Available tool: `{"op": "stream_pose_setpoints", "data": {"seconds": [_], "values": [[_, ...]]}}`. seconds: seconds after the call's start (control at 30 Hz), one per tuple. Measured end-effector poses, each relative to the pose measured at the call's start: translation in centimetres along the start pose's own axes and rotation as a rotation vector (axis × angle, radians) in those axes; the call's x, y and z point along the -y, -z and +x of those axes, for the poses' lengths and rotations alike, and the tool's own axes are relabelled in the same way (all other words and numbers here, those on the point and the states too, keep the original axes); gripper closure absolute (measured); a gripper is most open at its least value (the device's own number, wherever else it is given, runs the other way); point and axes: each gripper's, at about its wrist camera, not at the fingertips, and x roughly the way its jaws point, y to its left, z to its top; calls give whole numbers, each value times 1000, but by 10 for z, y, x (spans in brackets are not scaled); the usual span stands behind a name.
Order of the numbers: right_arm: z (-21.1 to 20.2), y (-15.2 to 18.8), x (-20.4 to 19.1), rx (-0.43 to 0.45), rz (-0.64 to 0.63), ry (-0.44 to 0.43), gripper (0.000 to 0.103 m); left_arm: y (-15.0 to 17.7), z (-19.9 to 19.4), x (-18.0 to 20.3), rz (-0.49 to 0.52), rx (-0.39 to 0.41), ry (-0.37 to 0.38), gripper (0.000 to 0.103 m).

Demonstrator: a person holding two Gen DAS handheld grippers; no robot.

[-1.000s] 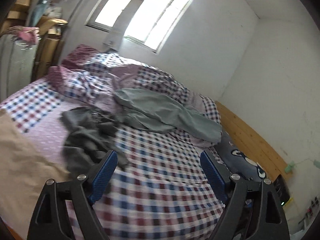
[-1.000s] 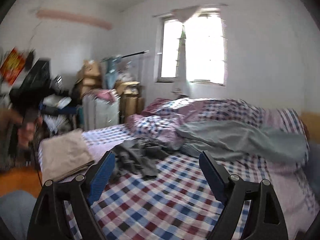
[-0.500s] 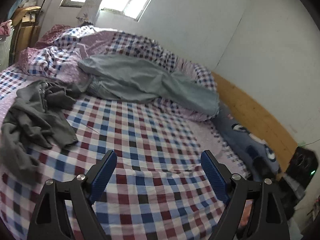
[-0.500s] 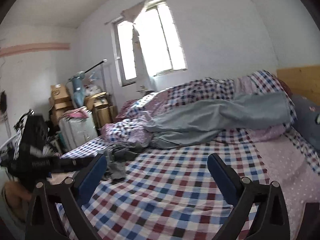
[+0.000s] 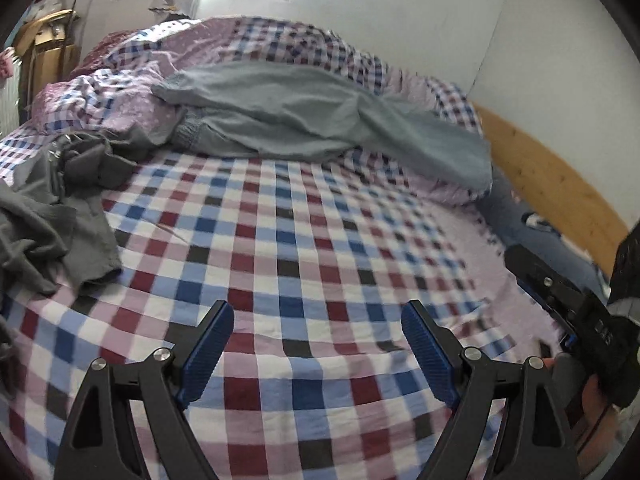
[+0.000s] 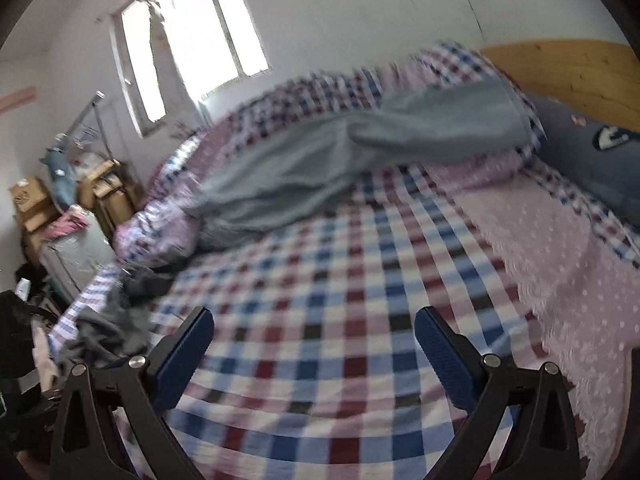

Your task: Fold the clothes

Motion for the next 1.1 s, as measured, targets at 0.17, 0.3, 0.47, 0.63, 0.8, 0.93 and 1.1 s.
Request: {"op": "stream_pose_setpoints", "data": {"seconds": [0.17, 0.3, 0.47, 0.63, 0.8, 0.93, 1.1], "values": [[38, 23, 14, -141, -44, 93, 0, 9, 33, -5, -1, -71, -48, 14], [53, 32, 24, -201, -41, 102, 0, 8, 45, -7, -5, -80, -88, 14], [60, 40, 22, -223, -72, 109, 0, 16, 59, -10, 17, -104, -184, 14], [65, 46, 16, -260, -106, 114, 0, 21, 65, -7, 45, -115, -222, 14], [78, 52, 21, -309, -97, 156, 0, 23, 72, 2, 82, -134, -277, 14], [90, 58, 13, -331, -150, 216, 0, 25, 77, 6, 114, -138, -317, 13], [94, 61, 11, -343, -168, 237, 0, 27, 81, 6, 126, -140, -330, 10]]}}
